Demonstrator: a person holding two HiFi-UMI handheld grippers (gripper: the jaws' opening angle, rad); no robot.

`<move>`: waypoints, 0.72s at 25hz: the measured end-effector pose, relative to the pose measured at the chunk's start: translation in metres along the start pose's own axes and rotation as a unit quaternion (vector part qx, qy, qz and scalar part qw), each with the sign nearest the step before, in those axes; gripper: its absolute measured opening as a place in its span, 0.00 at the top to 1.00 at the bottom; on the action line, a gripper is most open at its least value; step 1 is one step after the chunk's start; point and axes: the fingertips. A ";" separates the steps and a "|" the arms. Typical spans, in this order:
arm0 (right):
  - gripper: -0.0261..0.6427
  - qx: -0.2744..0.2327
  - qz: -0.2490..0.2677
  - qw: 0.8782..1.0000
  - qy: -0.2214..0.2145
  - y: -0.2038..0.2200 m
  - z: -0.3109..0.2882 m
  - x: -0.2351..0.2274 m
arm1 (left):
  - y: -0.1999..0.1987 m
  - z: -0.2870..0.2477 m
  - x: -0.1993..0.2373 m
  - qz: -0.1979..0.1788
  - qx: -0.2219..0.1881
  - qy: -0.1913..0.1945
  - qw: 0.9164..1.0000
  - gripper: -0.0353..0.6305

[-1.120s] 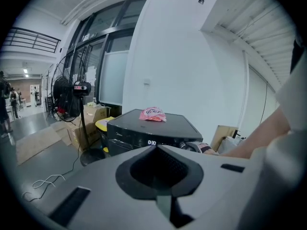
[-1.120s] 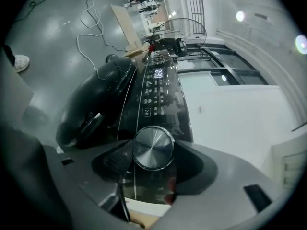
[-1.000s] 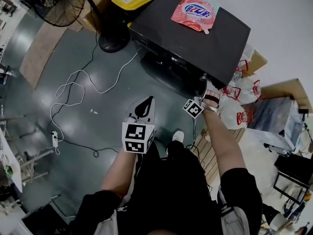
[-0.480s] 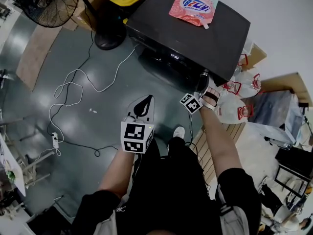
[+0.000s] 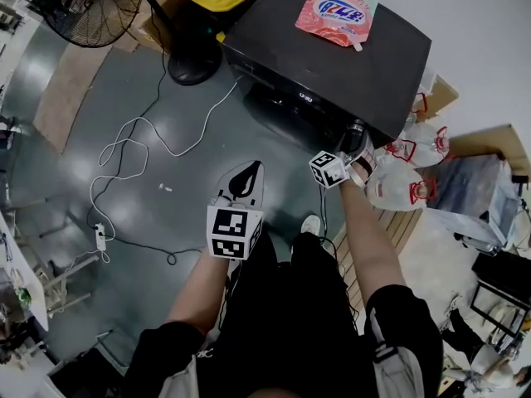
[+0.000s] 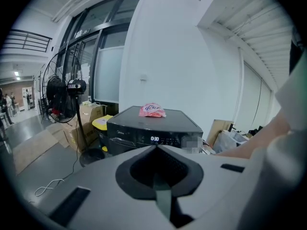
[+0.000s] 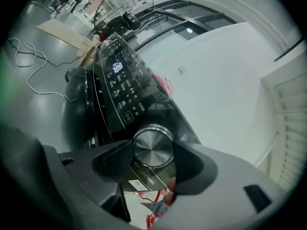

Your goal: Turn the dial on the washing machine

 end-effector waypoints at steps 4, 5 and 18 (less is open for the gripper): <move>0.56 0.006 -0.006 1.000 -0.003 0.000 0.001 0.000 | -0.004 0.000 0.002 -0.005 0.000 0.001 1.000 0.93; 0.56 0.007 -0.007 1.000 -0.003 0.000 0.001 0.000 | -0.005 -0.001 0.002 -0.006 0.000 0.002 1.000 0.93; 0.56 0.049 -0.104 0.993 -0.028 0.005 0.000 -0.001 | -0.008 -0.004 -0.002 -0.016 0.005 0.007 1.000 0.93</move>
Point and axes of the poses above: the fingertips, and each gripper's own axes: z backward along the fingers, x to its left, y out of its underside, and after that the axes turned 9 degrees about y, right-handed
